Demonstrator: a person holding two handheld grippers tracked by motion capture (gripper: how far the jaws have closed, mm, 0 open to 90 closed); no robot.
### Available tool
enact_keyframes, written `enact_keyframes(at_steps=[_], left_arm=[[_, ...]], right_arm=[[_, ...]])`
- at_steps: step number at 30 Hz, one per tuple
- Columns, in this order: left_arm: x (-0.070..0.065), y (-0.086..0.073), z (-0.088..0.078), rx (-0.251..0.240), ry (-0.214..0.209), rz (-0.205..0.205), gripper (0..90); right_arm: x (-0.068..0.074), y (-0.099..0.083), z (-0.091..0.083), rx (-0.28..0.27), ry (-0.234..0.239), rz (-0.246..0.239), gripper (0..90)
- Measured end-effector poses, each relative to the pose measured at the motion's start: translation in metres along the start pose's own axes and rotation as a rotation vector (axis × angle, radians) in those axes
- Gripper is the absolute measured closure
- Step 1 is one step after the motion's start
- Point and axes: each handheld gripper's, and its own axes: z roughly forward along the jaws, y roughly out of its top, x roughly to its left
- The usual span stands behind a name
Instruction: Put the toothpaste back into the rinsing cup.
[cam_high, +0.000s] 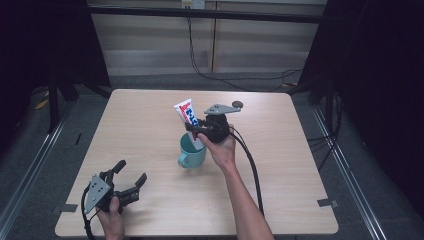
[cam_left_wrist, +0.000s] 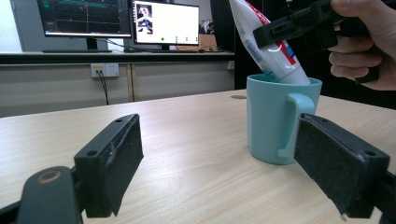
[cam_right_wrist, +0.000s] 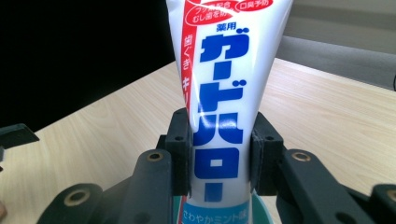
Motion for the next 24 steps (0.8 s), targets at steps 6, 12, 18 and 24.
enact_keyframes(at_steps=[6, 12, 18, 24], left_arm=[[-0.0003, 0.0000, 0.0002, -0.003, 0.001, -0.004, 15.5], [0.0000, 0.0000, 0.0000, 0.000, 0.000, 0.000, 15.5], [0.0000, 0.0000, 0.0000, 0.000, 0.000, 0.001, 15.5], [-0.0003, 0.0000, 0.0002, -0.003, 0.000, -0.004, 15.5]], right_arm=[[0.0015, -0.0004, -0.0003, 0.007, 0.005, -0.010, 66.0], [0.0015, -0.0014, -0.0006, 0.011, 0.001, -0.008, 65.6], [0.0024, -0.0026, -0.0016, 0.018, 0.002, -0.013, 65.3], [0.0026, -0.0092, -0.0040, 0.026, -0.003, -0.014, 65.3]])
